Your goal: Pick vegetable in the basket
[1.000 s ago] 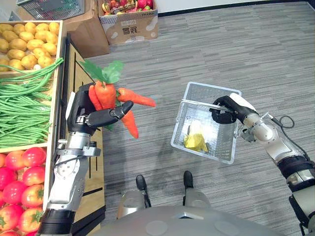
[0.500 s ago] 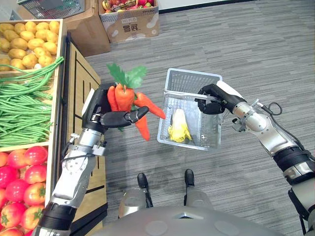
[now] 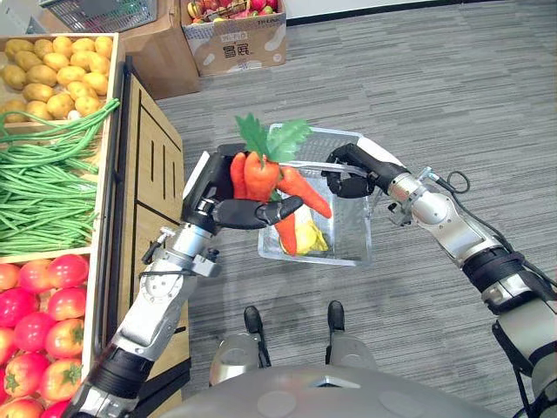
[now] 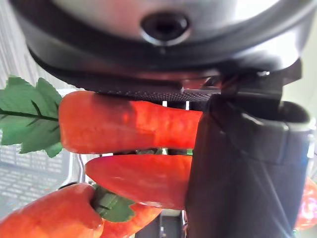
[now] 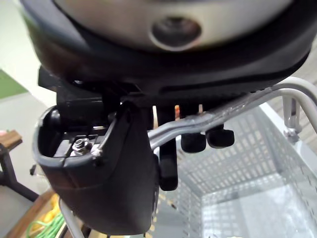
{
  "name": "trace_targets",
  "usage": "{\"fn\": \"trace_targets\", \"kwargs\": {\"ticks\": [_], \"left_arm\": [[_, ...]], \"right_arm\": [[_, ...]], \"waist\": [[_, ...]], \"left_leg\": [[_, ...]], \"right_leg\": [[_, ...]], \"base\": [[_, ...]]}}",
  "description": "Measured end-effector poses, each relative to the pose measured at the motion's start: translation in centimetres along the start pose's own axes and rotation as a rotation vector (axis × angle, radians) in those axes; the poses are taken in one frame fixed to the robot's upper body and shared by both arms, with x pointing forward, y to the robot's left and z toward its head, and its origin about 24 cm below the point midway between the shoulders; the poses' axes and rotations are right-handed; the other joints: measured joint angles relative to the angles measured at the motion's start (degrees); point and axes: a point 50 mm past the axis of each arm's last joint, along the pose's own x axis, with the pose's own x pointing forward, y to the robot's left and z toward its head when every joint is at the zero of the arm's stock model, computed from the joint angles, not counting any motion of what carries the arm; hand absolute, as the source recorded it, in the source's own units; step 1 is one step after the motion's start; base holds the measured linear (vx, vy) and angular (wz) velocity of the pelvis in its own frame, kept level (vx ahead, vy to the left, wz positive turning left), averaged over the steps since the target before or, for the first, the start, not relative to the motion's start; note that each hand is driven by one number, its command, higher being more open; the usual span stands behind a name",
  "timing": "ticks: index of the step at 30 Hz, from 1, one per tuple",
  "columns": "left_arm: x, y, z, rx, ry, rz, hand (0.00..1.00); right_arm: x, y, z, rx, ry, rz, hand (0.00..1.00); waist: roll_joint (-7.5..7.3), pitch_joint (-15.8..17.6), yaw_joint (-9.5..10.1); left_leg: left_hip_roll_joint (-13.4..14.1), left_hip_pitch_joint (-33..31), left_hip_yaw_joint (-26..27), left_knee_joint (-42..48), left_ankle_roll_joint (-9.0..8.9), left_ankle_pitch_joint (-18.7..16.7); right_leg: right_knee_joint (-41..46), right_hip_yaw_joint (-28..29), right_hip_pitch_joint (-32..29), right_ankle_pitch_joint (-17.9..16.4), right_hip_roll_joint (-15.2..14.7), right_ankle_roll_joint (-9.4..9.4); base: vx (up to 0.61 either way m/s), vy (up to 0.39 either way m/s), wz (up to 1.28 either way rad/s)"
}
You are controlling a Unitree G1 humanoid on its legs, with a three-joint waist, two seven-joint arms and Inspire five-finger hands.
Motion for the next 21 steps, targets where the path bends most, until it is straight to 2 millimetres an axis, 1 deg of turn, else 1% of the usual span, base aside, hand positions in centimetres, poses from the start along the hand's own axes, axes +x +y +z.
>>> {"fn": "trace_targets", "kwargs": {"ticks": [3, 7, 11, 13, 14, 19, 21], "left_arm": [[0.6, -0.7, 0.1, -0.015, -0.018, -0.02, 0.0], [0.6, -1.4, -0.4, -0.014, -0.002, -0.047, 0.0], [0.4, -2.1, -1.8, -0.01, 0.052, -0.068, 0.0], [0.3, -2.5, -3.0, 0.004, 0.094, -0.072, 0.0], [0.2, -2.6, -3.3, 0.011, 0.106, -0.078, 0.0], [0.0, -3.0, -5.4, 0.107, 0.194, -0.136, 0.0], [-0.2, -3.1, -6.4, 0.142, 0.234, -0.143, 0.0]], "right_arm": [[0.5, -0.2, 0.7, 0.009, -0.024, -0.006, 0.0], [0.8, -0.6, 0.9, 0.009, -0.028, -0.016, 0.0], [0.9, -0.8, 1.0, 0.006, -0.029, -0.02, 0.0], [1.0, -1.0, 1.1, 0.003, -0.034, -0.024, 0.0], [1.0, -1.0, 1.2, 0.003, -0.035, -0.025, 0.0], [1.4, -1.3, 1.7, 0.009, -0.051, -0.033, 0.0], [1.7, -1.4, 2.1, 0.022, -0.065, -0.039, 0.0]], "waist": [[0.07, -0.03, -0.51], [0.16, -0.09, -0.81], [0.25, -0.15, -0.94], [0.27, -0.16, -1.03], [0.27, -0.16, -1.04], [0.27, -0.16, -1.06], [0.27, -0.16, -1.47]], "left_leg": [[-0.37, 0.2, -0.06, -1.49, 0.09, 0.99], [-0.4, 0.55, -0.03, -2.48, 0.03, 1.63], [-0.39, 0.72, 0.25, -2.73, -0.02, 1.78], [-0.38, 0.72, 0.38, -2.74, -0.09, 1.81], [-0.36, 0.72, 0.4, -2.75, -0.12, 1.83], [-0.34, 0.67, 1.0, -2.78, -0.49, 1.72], [-0.3, 0.67, 1.06, -2.79, -0.55, 1.76]], "right_leg": [[0.01, 0.0, -0.42, 0.07, -0.1, -0.09], [0.01, 0.02, -0.51, 0.09, 0.04, -0.11], [0.01, 0.15, -0.59, 0.13, 0.1, -0.17], [0.01, 0.21, -0.71, 0.2, 0.13, -0.26], [0.01, 0.22, -0.72, 0.2, 0.15, -0.27], [0.14, 1.06, -1.3, 0.27, 0.29, -0.36], [0.15, 1.33, -1.4, 0.28, 0.37, -0.37]], "base": [[-0.01, -0.006, 0.01], [0.0, 0.0, 0.0], [0.0, -0.013, -0.03], [-0.01, -0.02, -0.04], [0.0, 0.0, 0.0], [-0.01, -0.021, -0.07], [0.0, -0.021, -0.06]]}}
